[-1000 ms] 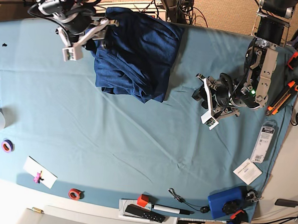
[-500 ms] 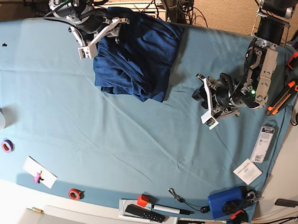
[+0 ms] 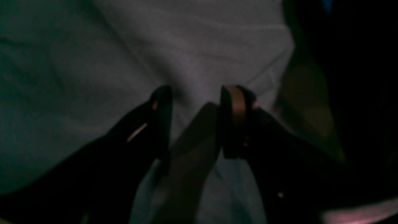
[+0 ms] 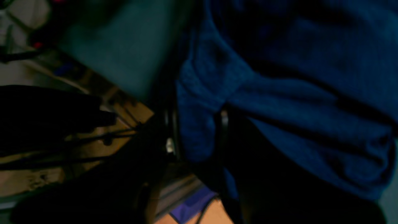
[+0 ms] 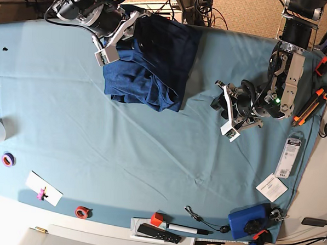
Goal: Layout the t-shirt on the table in an organized manner, then fold the t-shirt properly
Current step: 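Press the right gripper down across the folded bundle to flatten it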
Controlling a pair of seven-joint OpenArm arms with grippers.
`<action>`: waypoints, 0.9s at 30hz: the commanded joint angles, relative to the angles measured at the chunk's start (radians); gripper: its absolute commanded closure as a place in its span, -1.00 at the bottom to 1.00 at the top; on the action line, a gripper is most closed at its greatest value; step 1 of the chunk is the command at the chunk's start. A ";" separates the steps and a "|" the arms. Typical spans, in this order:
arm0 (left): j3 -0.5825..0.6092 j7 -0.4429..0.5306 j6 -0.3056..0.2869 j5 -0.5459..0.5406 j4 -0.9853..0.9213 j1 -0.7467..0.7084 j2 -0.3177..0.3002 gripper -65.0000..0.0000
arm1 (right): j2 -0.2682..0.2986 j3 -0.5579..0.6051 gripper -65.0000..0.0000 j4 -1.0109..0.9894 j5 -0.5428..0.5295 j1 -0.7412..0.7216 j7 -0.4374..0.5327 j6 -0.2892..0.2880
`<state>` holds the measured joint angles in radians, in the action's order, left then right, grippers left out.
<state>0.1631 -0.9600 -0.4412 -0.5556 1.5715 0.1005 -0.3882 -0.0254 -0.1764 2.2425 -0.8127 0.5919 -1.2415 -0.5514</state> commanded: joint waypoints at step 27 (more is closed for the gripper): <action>0.002 -0.034 -0.003 0.002 0.004 0.002 -0.008 0.19 | 0.001 0.472 0.18 0.018 0.252 -0.107 -0.069 0.080</action>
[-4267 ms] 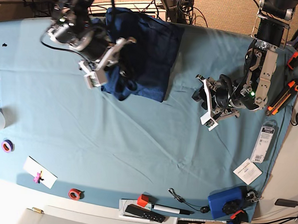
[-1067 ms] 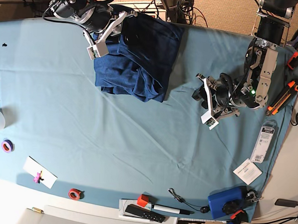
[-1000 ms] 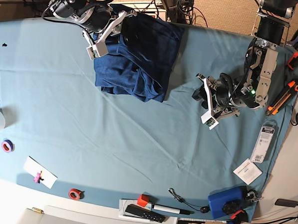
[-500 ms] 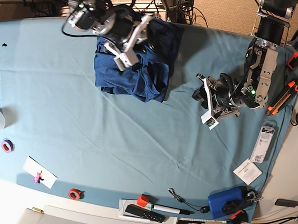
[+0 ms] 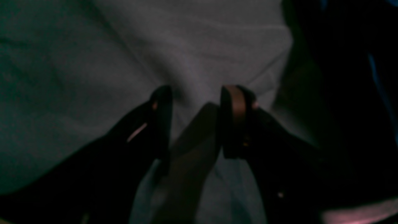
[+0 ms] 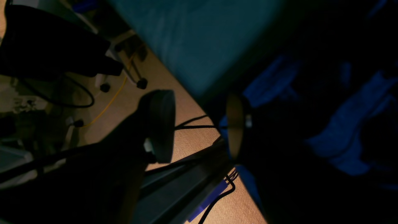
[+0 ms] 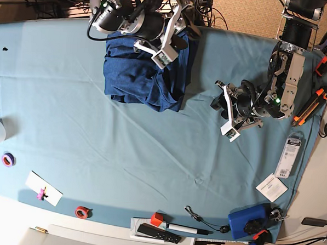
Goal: Layout the t-shirt on the table in an organized manner, then fold the t-shirt properly
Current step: 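Press the right gripper down across the folded bundle to flatten it, then lift the right gripper off and grasp the bundle's side edge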
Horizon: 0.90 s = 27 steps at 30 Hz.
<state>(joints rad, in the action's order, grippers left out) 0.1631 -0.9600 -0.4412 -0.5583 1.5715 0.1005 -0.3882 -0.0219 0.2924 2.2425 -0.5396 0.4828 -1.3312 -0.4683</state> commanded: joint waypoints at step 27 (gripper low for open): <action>0.002 -0.008 -0.003 0.003 0.004 0.002 -0.008 0.19 | 0.000 -0.802 -0.24 0.033 0.006 -0.220 0.168 0.152</action>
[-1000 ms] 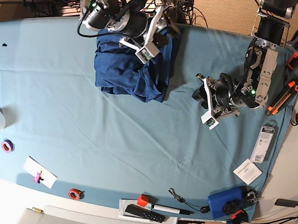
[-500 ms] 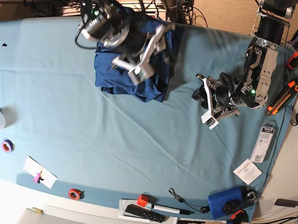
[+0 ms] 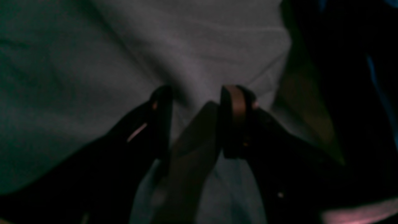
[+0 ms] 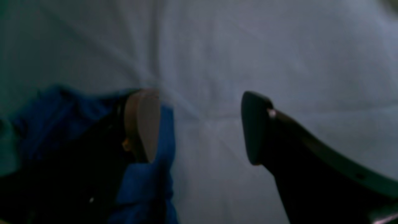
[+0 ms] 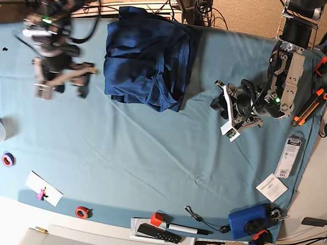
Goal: Layout the t-shirt on the table in an organized manner, then fold the t-shirt properly
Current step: 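Lift the right gripper off and grasp the bundle's side edge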
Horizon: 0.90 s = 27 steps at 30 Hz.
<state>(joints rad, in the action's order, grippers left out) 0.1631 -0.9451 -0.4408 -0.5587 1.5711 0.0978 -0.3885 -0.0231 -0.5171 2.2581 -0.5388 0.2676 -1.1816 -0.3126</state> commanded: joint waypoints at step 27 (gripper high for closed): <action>0.002 -0.016 -0.004 0.004 0.004 0.004 -0.008 0.19 | 0.001 -0.124 -0.24 -0.689 -0.490 -0.196 -0.124 -0.136</action>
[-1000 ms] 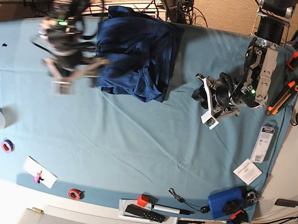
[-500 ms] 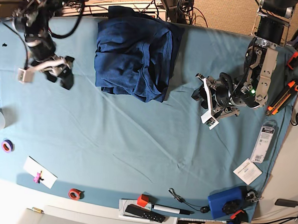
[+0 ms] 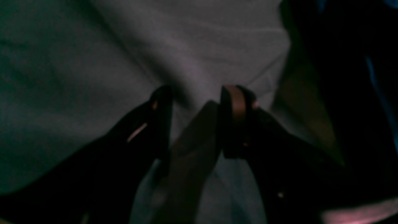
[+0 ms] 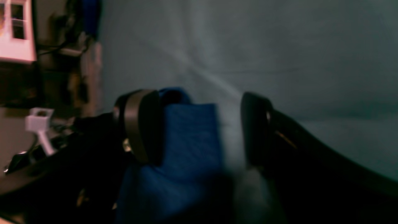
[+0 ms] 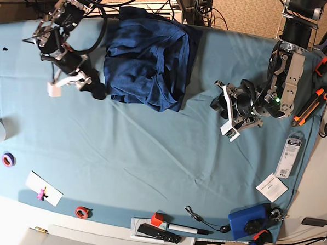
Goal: Layout the t-shirt on the table in an organized manner, then fold the t-shirt properly
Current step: 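Lift the right gripper off and grasp the bundle's side edge, then move the left gripper over and grasp the bundle's opposite edge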
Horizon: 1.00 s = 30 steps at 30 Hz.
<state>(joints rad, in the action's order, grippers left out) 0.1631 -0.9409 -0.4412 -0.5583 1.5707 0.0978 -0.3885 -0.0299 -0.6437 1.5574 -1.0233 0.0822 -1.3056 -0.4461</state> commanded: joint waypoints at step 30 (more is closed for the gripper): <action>-0.048 -0.362 -0.051 -0.618 0.005 -0.036 -0.055 -0.16 | 0.008 0.223 1.00 -0.041 0.007 -0.013 -0.019 -0.124</action>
<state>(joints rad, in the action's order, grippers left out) 0.1230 -1.3087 -0.4904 -1.1561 1.5620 0.0513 -0.4309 -0.0200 -0.4232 1.5116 -1.0004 0.0727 -1.3102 -0.5743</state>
